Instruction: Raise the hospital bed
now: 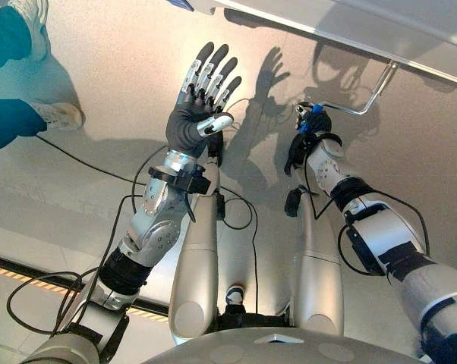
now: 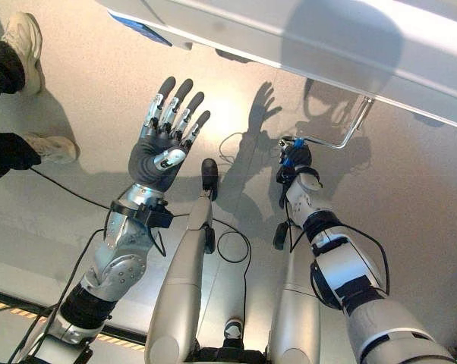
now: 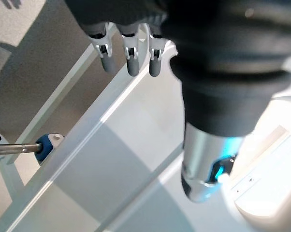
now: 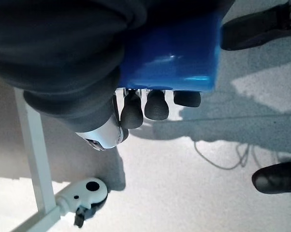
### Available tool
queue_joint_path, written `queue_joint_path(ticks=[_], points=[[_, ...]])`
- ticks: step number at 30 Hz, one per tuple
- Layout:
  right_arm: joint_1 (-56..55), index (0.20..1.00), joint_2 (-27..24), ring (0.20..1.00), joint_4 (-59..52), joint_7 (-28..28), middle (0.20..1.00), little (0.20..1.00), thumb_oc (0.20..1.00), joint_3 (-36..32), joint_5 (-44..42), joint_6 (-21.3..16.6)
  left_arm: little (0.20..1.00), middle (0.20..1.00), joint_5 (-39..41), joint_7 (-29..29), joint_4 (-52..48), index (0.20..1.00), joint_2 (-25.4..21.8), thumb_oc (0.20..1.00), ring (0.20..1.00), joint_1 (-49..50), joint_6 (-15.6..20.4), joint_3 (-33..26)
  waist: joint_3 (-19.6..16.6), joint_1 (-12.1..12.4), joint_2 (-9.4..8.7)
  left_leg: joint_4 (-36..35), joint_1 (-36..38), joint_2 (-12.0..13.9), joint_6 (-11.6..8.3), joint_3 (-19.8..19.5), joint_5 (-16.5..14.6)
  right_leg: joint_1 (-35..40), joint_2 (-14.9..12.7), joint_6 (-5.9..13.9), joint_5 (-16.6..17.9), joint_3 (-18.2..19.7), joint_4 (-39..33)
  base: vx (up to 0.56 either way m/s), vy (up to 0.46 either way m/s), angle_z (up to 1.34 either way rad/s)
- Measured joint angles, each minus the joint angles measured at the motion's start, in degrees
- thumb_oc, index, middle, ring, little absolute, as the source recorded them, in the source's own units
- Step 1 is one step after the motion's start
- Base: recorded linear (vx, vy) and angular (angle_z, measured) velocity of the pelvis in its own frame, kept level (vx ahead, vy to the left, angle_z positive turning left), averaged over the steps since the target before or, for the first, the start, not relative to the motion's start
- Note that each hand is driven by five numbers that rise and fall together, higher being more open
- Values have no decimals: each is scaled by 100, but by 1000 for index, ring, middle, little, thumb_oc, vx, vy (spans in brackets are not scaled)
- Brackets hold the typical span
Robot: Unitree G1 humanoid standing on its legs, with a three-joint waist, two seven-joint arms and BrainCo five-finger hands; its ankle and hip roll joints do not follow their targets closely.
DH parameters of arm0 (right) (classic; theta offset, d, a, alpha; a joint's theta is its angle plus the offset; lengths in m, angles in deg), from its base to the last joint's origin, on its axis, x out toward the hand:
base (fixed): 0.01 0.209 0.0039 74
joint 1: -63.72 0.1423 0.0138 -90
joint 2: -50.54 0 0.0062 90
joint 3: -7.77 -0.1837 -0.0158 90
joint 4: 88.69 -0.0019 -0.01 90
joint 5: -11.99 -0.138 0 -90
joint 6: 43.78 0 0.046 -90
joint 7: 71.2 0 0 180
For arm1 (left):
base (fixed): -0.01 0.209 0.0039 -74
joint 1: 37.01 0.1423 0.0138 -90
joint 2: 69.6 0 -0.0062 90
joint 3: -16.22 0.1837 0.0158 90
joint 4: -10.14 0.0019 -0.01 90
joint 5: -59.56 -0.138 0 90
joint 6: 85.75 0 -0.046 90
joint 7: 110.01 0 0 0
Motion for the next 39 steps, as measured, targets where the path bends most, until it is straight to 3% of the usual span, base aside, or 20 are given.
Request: queue_joint_path(ticks=[12, 19, 24, 28, 35, 39], points=[[-158, 200, -580, 200, 651, 104, 200, 200, 200, -780, 548, 97, 1000, 1000, -6, -9, -12, 1000, -186, 1000, 1000, -199, 22, 114, 2, 80, 120, 5, -191, -85, 23, 65, 8, -307, -57, 48, -43, 149, 142, -3, -16, 0], [-254, 200, -856, 200, 755, 133, 200, 200, 200, -1117, 595, 109, 1000, 1000, -7, -47, -21, 1000, -284, 1000, 1000, -225, 26, 117, 5, 38, 133, 5, -201, -96, 37, 211, 8, -453, -56, 57, -45, 319, 230, -11, -45, -4], [-495, 200, -1363, 200, 731, 125, 200, 200, 200, -1233, 644, 70, 1000, 1000, -7, -74, -20, 1000, -391, 1000, 1000, -221, 26, 109, 4, -109, 132, 5, -144, -80, 46, 326, 13, -489, -39, 57, -46, 427, 311, -10, -59, -4], [-557, 200, -1375, 200, 658, 44, 200, 200, 200, -1237, 720, 32, 1000, 1000, -9, -83, -83, 1000, -392, 1000, 1000, -218, 27, 101, 1, -113, 128, -24, -33, -72, 47, 412, 7, -482, -5, 58, -50, 533, 313, -8, -71, -8], [-1038, 200, -1355, 200, -153, -56, 200, 200, 200, -1351, 712, -104, 1000, 1000, -10, -181, -205, 1000, -378, 1000, 1000, -149, 27, 14, -5, -321, 75, -44, 7, -67, 56, 467, 7, -456, 22, 61, -17, 593, 300, -5, -40, -3], [-1727, 200, -1355, 200, -1153, -128, 200, 200, 200, -1434, 710, -296, 1000, 1000, -9, -181, -219, 1000, -377, 1000, 1000, -69, 28, -255, -5, -576, 0, -104, 158, -75, 93, 507, -24, -290, 27, 94, 12, 615, 166, -7, 2, -5]])
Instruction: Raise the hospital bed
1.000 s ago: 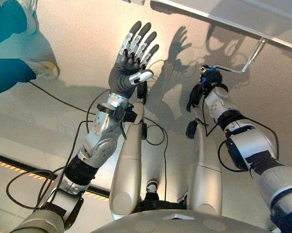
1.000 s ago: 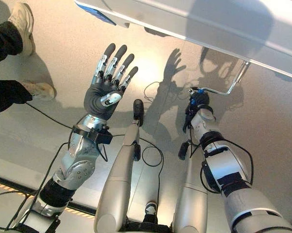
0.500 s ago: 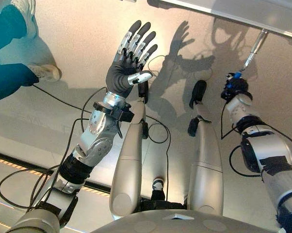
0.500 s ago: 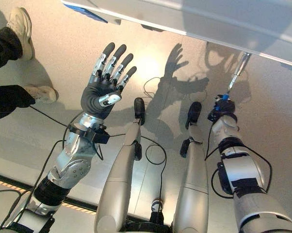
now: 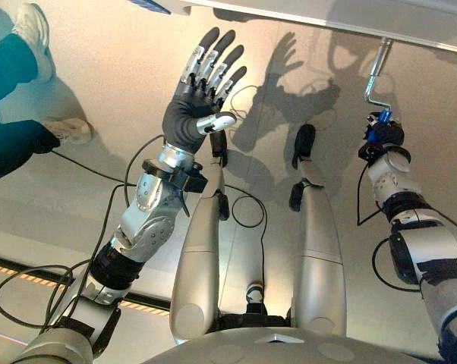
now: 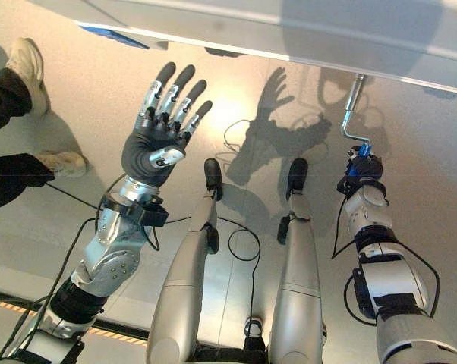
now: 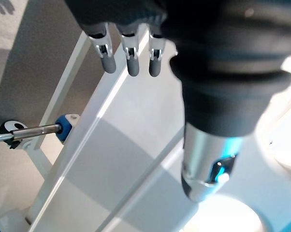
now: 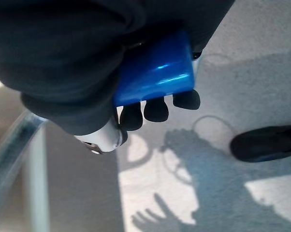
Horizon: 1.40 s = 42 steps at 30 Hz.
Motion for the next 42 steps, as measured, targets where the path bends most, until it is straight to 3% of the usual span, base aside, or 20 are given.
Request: queue_joint_path(ticks=[2, 3, 5, 9, 14, 18, 27, 32, 36, 42], points=[[-333, 200, 1, 200, -598, 2, 200, 200, 200, -20, -32, -37, 1000, 1000, 0, 0, -31, 1000, 1, 1000, 1000, 22, 15, -62, 1, -110, -15, 0, 49, 8, 12, 13, -31, 83, 10, 19, 27, 8, -73, -8, -6, -6], [-994, 200, 37, 200, -1741, 49, 200, 200, 200, -202, -220, -98, 1000, 1000, -1, -5, -157, 1000, 21, 1000, 1000, 138, 11, -200, 4, -180, -30, -6, 39, 4, 26, 29, -52, 84, 16, 31, 36, 16, -128, -8, -14, -6], [-1750, 200, 47, 200, -2937, -93, 200, 200, 200, -232, -279, -252, 1000, 1000, -1, -7, -266, 1000, 51, 1000, 1000, 319, 11, -440, 2, -316, -80, -8, 40, 20, 22, 52, -69, 98, 29, 29, 57, 22, -174, -3, -1, -7], [-2621, 200, 91, 200, -4501, -409, 200, 200, 200, -203, -387, -235, 1000, 1000, 1, -18, -399, 1000, 36, 1000, 1000, 583, 3, -734, 5, -420, -115, -4, 52, 44, 17, 47, -92, 147, 44, 27, 62, 0, -227, 0, 1, -1], [-2973, 200, 73, 200, -5002, -595, 200, 200, 200, -190, -608, -118, 1000, 1000, 3, -68, -658, 1000, -2, 1000, 1000, 970, 2, -894, 7, -390, -136, 10, 59, 45, 23, -4, -98, 234, 28, 54, 80, -35, -303, 5, 7, 4], [-3339, 200, -46, 200, -5572, -813, 200, 200, 200, 238, -1230, 6, 1000, 1000, 9, -141, -680, 1000, -91, 1000, 1000, 1149, -15, -885, 10, -387, -154, 18, 84, 65, 28, -39, -101, 343, 26, 63, 87, -108, -358, 4, -17, 2], [-3210, 200, -187, 200, -5814, -1046, 200, 200, 200, 1338, -2109, 152, 1000, 1000, 66, -230, -683, 1000, -190, 1000, 1000, 1160, -26, -864, 20, -399, -295, 44, 129, 80, 18, -140, -95, 457, 33, 54, 92, -207, -393, 8, 3, 2], [-2277, 200, -152, 200, -5446, -985, 200, 200, 200, 2076, -2366, 201, 1000, 1000, 57, -187, -481, 1000, -59, 1000, 1000, 1016, -31, -601, 20, -232, -293, 61, 102, 85, -2, -166, -83, 460, 41, 31, 101, -289, -389, 15, 37, 0], [-1615, 200, -62, 200, -4921, -883, 200, 200, 200, 2426, -2369, 210, 1000, 1000, 52, -84, -182, 1000, -25, 1000, 1000, 930, -34, -601, 20, -203, -288, 87, 73, 104, -17, -184, -72, 462, 48, 13, 105, -335, -379, 10, 51, 2], [-556, 200, 287, 200, -3744, -299, 200, 200, 200, 2400, -1724, 161, 1000, 1000, -2, 106, -115, 1000, -52, 1000, 1000, 873, -11, -648, 23, 121, -260, 98, 56, 126, -55, -290, -46, 463, 68, -21, 106, -382, -367, 22, 37, 0]])
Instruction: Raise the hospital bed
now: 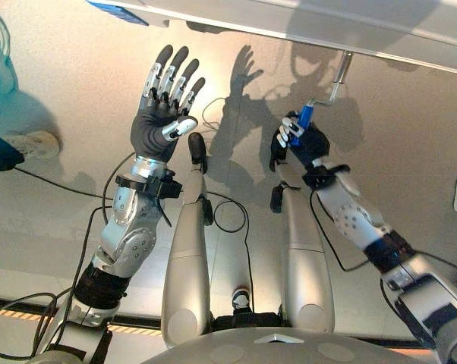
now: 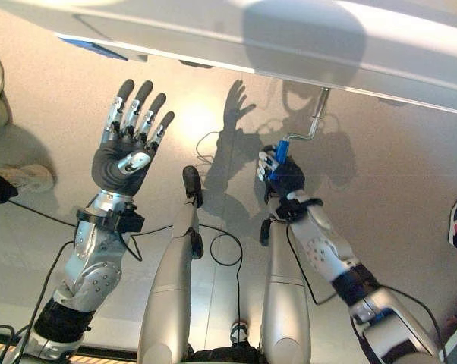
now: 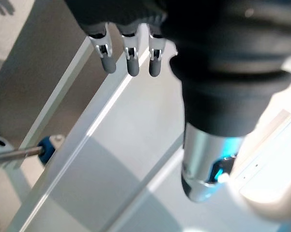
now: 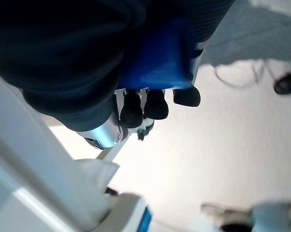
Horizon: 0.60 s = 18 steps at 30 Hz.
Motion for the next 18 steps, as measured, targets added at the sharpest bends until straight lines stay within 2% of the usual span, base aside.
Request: queue_joint_path(ticks=[2, 9, 14, 18], points=[[11, 200, 42, 200, 52, 150, 200, 200, 200, -139, 145, -20, 1000, 1000, -1, 14, 0, 1000, -5, 1000, 1000, 11, 4, -3, 2, 110, 21, 0, -22, 12, -18, -25, 15, 0, 4, -23, -8, -48, 4, 25, 26, 6], [174, 200, 305, 200, 528, 252, 200, 200, 200, -149, 324, -102, 1000, 1000, -272, 29, 142, 1000, -134, 1000, 1000, -326, 6, 174, 1, 95, 26, 17, 70, 15, -27, -71, 24, 99, -3, -51, -24, -105, 53, 10, 15, 4], [718, 200, 801, 200, 1931, 316, 200, 200, 200, -274, 878, -129, 1000, 1000, -452, 36, 111, 1000, -227, 1000, 1000, -217, 19, 221, -20, 261, 180, 21, 121, 22, -33, -58, 26, 134, -26, -49, -26, -104, 54, 7, 53, -2], [1248, 200, 990, 200, 3000, 439, 200, 200, 200, -375, 1242, -52, 1000, 1000, -449, 11, 114, 1000, -222, 1000, 1000, -340, 14, 561, -22, 386, 187, 22, 78, 9, -32, -41, 26, 74, -28, -40, -21, -84, 62, 1, 33, 0]])
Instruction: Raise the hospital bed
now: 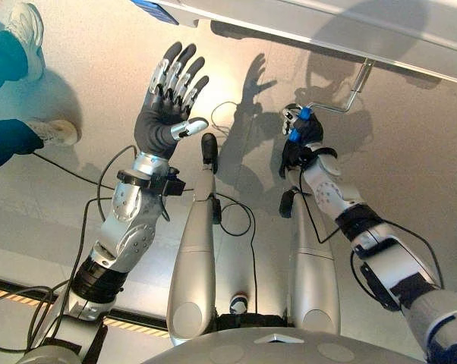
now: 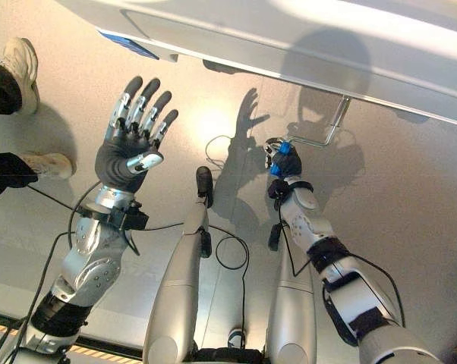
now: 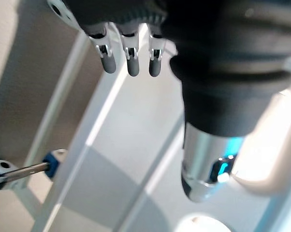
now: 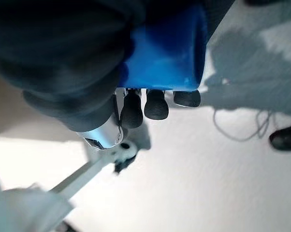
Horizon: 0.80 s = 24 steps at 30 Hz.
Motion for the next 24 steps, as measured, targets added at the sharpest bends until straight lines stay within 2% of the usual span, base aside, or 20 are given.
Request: queue_joint_path(ticks=[6, 8, 15, 24], points=[[686, 200, 88, 200, 1405, 89, 200, 200, 200, -338, 498, 159, 1000, 1000, 12, -9, 1, 1000, 25, 1000, 1000, -104, -2, 194, 6, 55, 42, 9, -206, -39, 23, 12, 26, -211, -26, -11, 12, 17, 28, 2, 37, 1], [878, 200, -25, 200, 1987, 101, 200, 200, 200, -531, 700, 253, 1000, 1000, 10, -27, 3, 1000, 28, 1000, 1000, -289, -2, 340, 3, 176, 73, -2, -230, -65, 25, 26, 22, -279, -45, 2, 0, 66, 74, -1, 36, 0], [957, 200, -333, 200, 2356, 71, 200, 200, 200, -759, 1102, 372, 1000, 1000, 11, -71, 5, 1000, 25, 1000, 1000, -394, -1, 332, 8, 166, 230, -1, -327, -150, 51, 22, 41, -412, -126, 37, -39, 94, 185, -2, 12, 4], [449, 200, -772, 200, 2512, 190, 200, 200, 200, -1685, 923, 382, 1000, 1000, 11, -174, 2, 1000, -23, 1000, 1000, -415, -1, 335, 2, 131, 247, -3, -381, -199, 72, 122, 44, -573, -166, 68, -56, 227, 261, -1, -2, 0]])
